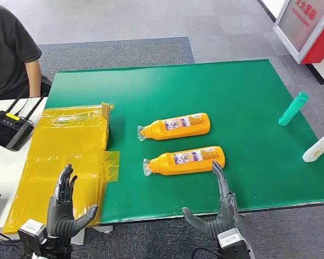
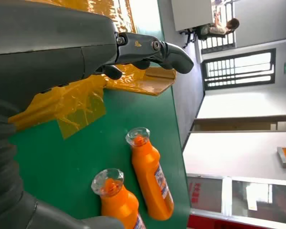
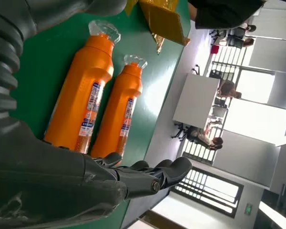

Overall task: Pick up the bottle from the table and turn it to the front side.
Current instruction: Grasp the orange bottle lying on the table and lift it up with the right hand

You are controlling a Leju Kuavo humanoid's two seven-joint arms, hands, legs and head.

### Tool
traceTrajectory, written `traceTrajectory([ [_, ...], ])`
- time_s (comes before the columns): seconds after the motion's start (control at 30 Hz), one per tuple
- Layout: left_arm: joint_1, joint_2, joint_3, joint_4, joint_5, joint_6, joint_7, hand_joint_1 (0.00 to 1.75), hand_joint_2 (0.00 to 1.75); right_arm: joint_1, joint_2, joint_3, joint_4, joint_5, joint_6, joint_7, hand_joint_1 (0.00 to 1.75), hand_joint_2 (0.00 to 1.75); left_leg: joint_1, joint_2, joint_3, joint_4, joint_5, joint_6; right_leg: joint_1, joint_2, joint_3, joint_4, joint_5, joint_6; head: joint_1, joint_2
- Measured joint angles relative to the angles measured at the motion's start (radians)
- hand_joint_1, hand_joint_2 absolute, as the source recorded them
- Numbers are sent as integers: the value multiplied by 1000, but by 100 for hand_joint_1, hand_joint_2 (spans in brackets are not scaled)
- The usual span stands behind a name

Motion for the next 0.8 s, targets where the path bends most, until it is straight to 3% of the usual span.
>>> traceTrajectory([
  [0.53,-1,-3,3,11,-13,6,-16,0,175,2,2,7,0,35,-30,25,0,175,0,0,0,0,0,0,0,0,0,0,0,0,0,0],
  [0.8,15,-4,18,26,-34,-7,-12,0,175,14,-12,-28,-8,265,-97,183,0,175,0,0,0,0,0,0,0,0,0,0,0,0,0,0],
])
